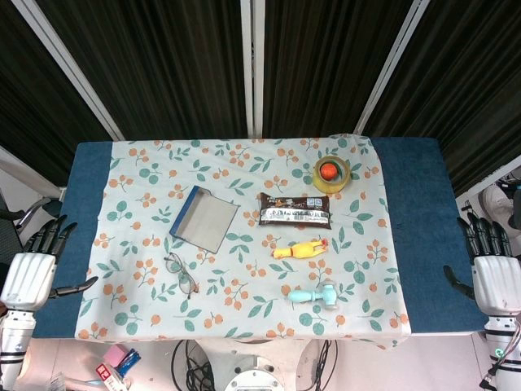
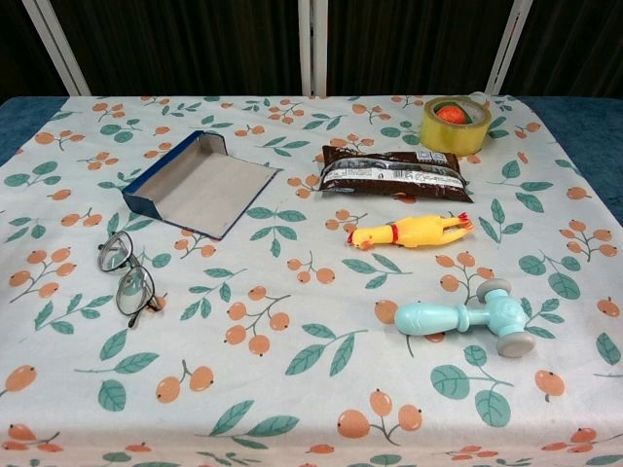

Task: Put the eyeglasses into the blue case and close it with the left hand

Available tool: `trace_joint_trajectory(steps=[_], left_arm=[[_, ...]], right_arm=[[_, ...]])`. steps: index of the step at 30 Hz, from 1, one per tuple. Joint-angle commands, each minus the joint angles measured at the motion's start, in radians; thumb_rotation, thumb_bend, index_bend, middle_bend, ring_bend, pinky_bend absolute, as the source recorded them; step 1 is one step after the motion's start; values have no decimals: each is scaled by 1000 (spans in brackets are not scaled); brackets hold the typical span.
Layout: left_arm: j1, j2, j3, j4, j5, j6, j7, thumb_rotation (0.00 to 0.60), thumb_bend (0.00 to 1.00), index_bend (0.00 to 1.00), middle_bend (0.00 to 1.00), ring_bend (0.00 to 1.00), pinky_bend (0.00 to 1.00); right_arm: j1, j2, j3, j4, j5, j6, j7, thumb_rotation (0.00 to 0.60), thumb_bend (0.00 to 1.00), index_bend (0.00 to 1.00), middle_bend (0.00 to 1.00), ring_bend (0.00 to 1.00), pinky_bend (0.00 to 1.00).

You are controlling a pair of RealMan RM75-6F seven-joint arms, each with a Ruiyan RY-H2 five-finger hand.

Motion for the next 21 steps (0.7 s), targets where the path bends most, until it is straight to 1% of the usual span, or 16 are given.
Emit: trace_joint_trajectory(steps=[1, 6, 9, 10, 12, 13, 16, 17, 19, 20, 21], left_arm=[[-1, 2, -1, -4, -1, -2, 3, 328, 86, 99, 24, 43, 179], [-26, 5, -7, -32, 27, -14, 12, 328, 85, 100, 24, 43, 178], [-75, 9, -22, -69, 65, -47, 12, 377, 108, 99, 24, 42, 178], [-97, 10, -29, -80, 79, -66, 10, 400, 141, 100, 25, 42, 178], [-160, 4, -46, -98, 110, -124, -8, 429, 248, 100, 40, 43, 178], [-190, -2, -53, -103, 120, -155, -16, 448, 323, 101, 55, 43, 179], [-295, -39, -67, -98, 145, -275, -57, 567, 539, 106, 114, 43, 179], [-335, -60, -68, -88, 142, -332, -80, 594, 602, 108, 134, 43, 179], [-392, -99, -67, -61, 130, -416, -109, 600, 721, 110, 175, 43, 179], [-425, -127, -66, -36, 119, -467, -114, 600, 761, 110, 192, 43, 179], [-446, -149, -65, -14, 111, -500, -113, 600, 779, 110, 199, 43, 179]], right_arm=[[0, -2, -1, 4, -1, -1, 3, 600, 193, 0, 0, 0, 0], [-1, -7, -3, 14, -2, -4, 10, 600, 193, 0, 0, 0, 0], [-1, -8, 0, 14, 0, -2, 12, 600, 192, 0, 0, 0, 0], [-1, -7, 1, 13, -1, -1, 10, 600, 192, 0, 0, 0, 0], [0, -5, 2, 6, -3, 1, 3, 600, 192, 0, 0, 0, 0], [0, -4, 2, 3, -4, 2, -1, 600, 192, 0, 0, 0, 0], [-3, 1, 4, -6, -6, 8, -6, 600, 193, 0, 0, 0, 0], [-4, 2, 4, -7, -5, 10, -6, 600, 193, 0, 0, 0, 0], [-8, 3, 5, -5, -4, 15, -1, 600, 193, 0, 0, 0, 0], [-11, 4, 4, -3, -3, 18, 5, 600, 193, 0, 0, 0, 0], [-14, 6, 3, -1, -1, 20, 10, 600, 193, 0, 0, 0, 0]])
